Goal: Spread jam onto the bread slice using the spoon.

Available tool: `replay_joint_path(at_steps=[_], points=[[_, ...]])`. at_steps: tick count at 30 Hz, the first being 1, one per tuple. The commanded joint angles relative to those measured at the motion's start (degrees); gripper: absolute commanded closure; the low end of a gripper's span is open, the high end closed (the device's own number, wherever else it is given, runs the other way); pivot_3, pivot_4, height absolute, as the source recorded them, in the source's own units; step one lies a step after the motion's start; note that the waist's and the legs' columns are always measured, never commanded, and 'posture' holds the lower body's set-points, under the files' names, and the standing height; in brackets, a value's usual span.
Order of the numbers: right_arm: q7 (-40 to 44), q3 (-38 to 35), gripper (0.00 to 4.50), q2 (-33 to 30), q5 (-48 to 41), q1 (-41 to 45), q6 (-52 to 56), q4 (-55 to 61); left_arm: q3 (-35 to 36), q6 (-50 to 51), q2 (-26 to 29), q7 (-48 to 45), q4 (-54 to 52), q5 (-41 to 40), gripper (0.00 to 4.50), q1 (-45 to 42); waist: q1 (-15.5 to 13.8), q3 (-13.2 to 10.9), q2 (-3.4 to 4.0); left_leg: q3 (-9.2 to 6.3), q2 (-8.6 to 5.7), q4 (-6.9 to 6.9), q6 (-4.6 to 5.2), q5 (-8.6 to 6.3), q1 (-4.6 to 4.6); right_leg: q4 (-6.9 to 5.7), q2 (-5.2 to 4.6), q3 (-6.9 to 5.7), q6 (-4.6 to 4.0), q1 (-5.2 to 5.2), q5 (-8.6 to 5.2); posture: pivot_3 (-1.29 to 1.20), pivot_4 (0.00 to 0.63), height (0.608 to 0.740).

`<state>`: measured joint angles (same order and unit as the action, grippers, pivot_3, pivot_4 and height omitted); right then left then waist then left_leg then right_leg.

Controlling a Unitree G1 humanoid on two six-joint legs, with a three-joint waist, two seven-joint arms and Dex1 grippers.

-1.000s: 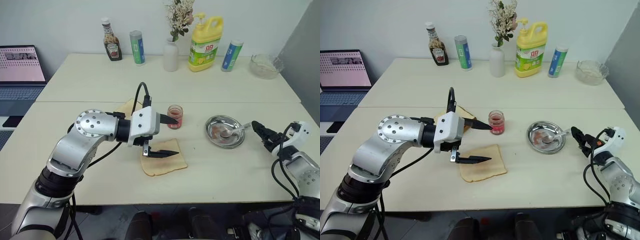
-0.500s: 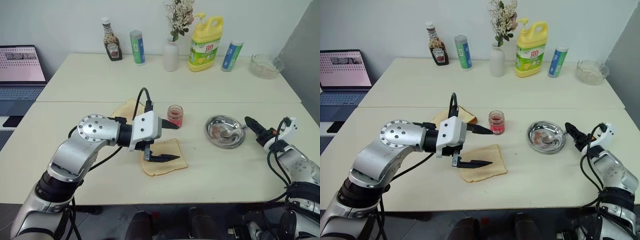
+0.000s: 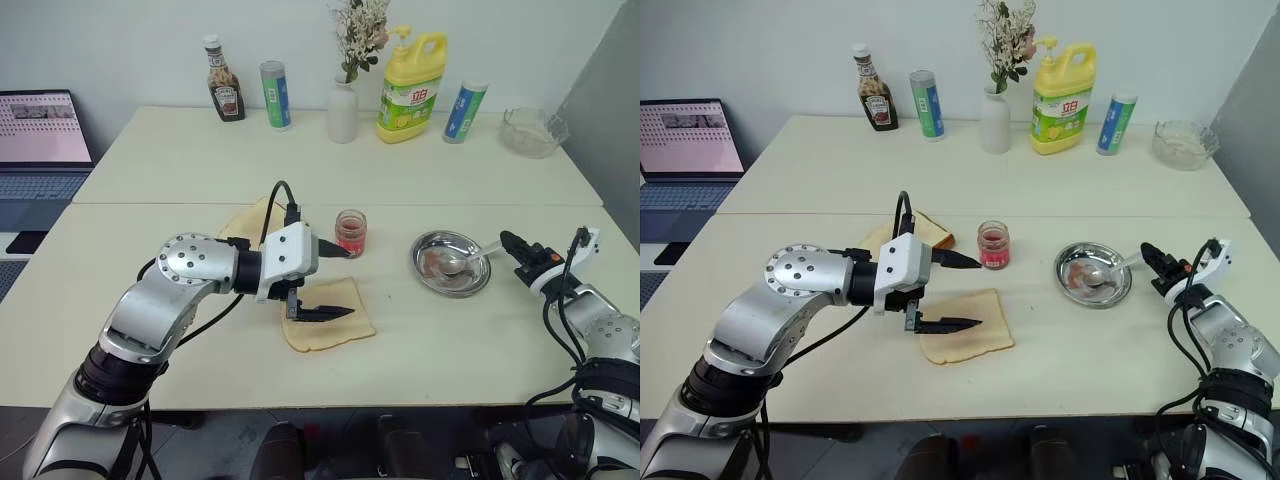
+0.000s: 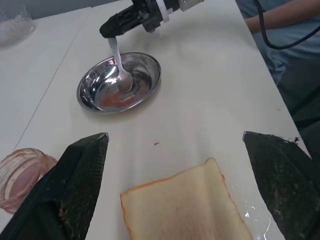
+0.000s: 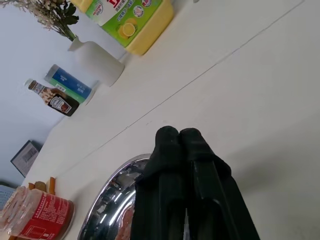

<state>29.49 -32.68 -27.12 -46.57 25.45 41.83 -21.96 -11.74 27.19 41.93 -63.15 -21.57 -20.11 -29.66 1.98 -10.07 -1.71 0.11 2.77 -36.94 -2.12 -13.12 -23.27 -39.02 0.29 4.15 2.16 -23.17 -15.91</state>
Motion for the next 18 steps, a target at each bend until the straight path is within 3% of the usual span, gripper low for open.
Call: replay_joint_path(at_steps=[1,12,18], points=[[-0.2,-1.4,4.48,-1.4,-2.7,0.0,1.8,6.3,2.4,-1.1,1.0,0.8,0.4,0.6,0.00,0.5,0.0,0.0,0.00,-0.01,0.00,0.00,0.00,0.00,0.00,0.00,0.00,-0.01,0.00,0.00,0.00,0.00,0.150,0.740],[-2.5,-0.6,4.48,-4.0,-8.0,-0.4,6.8,24.5,8.9,1.8,2.1,6.9,1.4,0.6,0.00,5.1,0.0,0.0,0.04,-0.03,0.02,0.03,0.00,0.00,-0.04,0.01,0.00,-0.02,0.03,-0.04,-0.02,0.00,0.150,0.740],[-6.5,1.6,4.48,-3.6,-12.5,4.5,9.0,32.1,12.7,4.2,2.2,12.5,2.1,1.7,0.00,7.5,0.2,0.0,0.05,-0.02,0.03,0.00,0.00,0.00,-0.06,0.01,-0.01,-0.01,0.07,-0.05,-0.04,0.00,0.150,0.740]])
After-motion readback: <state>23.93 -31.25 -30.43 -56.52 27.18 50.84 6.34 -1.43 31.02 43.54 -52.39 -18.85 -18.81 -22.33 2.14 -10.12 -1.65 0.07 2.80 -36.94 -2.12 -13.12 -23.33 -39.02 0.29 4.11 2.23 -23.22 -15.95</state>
